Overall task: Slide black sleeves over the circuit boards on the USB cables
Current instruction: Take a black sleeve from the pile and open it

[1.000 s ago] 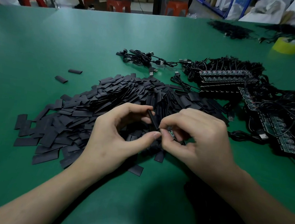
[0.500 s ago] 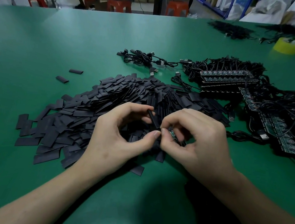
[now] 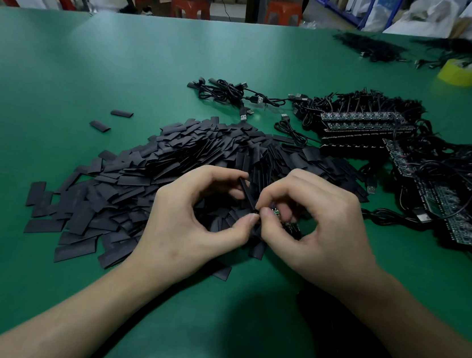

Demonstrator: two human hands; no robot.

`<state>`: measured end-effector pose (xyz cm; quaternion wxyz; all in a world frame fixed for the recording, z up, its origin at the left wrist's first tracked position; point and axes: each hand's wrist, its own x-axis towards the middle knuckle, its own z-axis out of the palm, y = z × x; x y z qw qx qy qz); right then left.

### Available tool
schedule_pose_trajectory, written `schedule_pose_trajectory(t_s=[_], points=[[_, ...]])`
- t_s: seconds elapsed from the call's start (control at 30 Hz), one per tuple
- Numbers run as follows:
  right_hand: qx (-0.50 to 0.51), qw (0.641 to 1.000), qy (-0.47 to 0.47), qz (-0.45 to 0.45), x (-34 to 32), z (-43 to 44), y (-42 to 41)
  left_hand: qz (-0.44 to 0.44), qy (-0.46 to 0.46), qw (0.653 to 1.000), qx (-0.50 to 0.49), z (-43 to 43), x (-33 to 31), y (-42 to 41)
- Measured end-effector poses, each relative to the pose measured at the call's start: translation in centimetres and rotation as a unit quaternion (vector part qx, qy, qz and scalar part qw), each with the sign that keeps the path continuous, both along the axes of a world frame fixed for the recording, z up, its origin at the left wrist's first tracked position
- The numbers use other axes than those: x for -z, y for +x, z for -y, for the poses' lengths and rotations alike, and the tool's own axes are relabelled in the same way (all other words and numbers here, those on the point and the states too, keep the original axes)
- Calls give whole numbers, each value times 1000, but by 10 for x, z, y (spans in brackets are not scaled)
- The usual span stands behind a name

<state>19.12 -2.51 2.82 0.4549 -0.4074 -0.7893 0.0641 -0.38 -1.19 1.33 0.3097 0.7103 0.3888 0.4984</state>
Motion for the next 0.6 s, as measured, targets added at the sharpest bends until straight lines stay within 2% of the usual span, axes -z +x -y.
schedule_pose_trajectory(t_s=[0.2,0.3,0.6], points=[[7,1000,8,6,0,1,2,21,-7,1000,-19,-3,-2,-3],[11,1000,1,-9,-1,-1,3,2,13,1000,-12,-3,-2,-3],[5,1000,12,20,1,-2,3,-8,25,1000,-10,-2,-2,-2]])
